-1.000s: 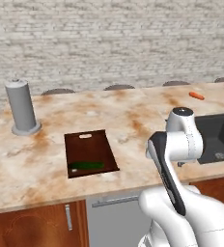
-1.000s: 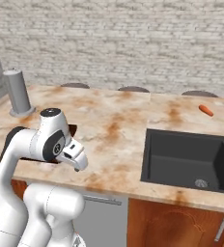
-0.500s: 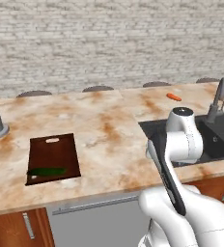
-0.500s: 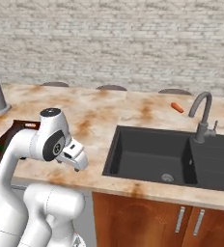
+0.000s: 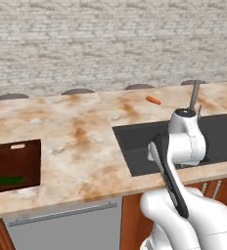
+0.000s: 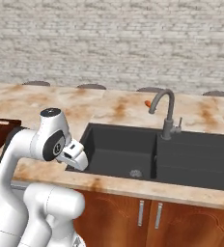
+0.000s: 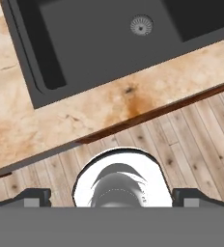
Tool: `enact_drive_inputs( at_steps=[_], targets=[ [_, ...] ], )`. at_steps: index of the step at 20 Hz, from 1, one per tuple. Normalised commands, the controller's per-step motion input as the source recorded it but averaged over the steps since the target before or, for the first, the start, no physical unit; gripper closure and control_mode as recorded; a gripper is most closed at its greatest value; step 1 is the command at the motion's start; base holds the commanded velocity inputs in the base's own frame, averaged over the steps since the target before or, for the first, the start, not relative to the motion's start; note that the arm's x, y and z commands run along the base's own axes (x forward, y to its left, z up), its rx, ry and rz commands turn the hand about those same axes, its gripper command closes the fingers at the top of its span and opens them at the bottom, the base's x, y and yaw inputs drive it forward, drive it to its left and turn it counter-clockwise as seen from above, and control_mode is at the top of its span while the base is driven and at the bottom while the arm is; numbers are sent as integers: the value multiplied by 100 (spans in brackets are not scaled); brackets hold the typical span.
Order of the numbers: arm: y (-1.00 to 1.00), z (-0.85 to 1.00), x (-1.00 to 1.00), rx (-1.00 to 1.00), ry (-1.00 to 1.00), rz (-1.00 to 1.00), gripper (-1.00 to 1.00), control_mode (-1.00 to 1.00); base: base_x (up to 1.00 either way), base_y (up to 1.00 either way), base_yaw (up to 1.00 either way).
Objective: Place the two vegetables and bowl onto the tray for setting up a vegetable dip station.
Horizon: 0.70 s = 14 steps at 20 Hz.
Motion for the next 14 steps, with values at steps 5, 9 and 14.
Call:
enact_drive_inputs(
  at_steps=[5,9,14],
  targets=[
    [0,0,0,0,0,0,-100,100,0,-66,0],
    [0,0,0,0,0,0,-100,100,0,-66,-1],
    [0,0,0,0,0,0,-100,100,0,-66,0]
  ],
)
